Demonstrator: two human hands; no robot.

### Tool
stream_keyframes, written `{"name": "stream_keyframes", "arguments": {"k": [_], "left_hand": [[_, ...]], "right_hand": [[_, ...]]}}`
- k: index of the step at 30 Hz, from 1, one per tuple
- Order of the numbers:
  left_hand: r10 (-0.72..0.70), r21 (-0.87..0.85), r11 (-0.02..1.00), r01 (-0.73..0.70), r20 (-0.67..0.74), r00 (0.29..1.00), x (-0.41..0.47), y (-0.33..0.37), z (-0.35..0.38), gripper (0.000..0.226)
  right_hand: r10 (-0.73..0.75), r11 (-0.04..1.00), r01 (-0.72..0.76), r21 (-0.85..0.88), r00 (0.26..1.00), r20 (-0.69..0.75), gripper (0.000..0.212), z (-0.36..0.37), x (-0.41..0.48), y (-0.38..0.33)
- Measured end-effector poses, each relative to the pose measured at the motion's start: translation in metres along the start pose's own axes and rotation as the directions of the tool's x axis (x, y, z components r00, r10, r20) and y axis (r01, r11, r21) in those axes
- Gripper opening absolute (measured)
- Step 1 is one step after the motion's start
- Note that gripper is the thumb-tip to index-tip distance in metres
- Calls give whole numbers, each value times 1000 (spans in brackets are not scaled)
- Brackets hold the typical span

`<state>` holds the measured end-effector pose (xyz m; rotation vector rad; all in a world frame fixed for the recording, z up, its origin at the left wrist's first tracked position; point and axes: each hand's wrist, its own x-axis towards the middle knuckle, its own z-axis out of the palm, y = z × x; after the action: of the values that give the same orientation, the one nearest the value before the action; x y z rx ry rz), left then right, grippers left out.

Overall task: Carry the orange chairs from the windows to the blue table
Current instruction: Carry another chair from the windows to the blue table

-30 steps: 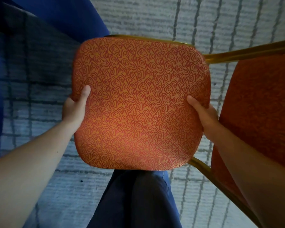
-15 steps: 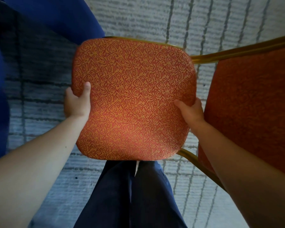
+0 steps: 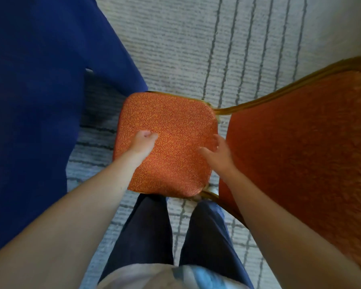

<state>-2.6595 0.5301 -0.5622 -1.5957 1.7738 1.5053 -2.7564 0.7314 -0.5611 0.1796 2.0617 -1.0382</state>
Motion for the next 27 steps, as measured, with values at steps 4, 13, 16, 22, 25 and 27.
{"name": "stream_keyframes", "arguments": {"k": [4,13,16,22,25,27], "left_hand": [[42,-74,996,-49,-84,996,-53,-1,19,40],[70,-234,961,-149,-315,946,-175,11,43,38],[88,-262,945,-196,-373,924,-209,16,51,34],[59,-325,922,-210,-417,907,-249,24,71,23],[31,-382,899,-214,-432,902,-262,26,77,25],[15,-396,893,-216,-452,892,-274,25,85,25]], "right_hand": [[-80,994,86,-66,993,88,74,-22,-20,0],[-325,882,405,-241,893,310,70,-83,-61,-40],[-373,824,487,-289,851,370,67,-101,-77,-50],[-387,703,594,-391,780,491,44,-133,-89,-67],[-390,701,616,-359,752,531,42,-142,-90,-72],[-390,681,638,-360,732,558,49,-148,-90,-73]]}}
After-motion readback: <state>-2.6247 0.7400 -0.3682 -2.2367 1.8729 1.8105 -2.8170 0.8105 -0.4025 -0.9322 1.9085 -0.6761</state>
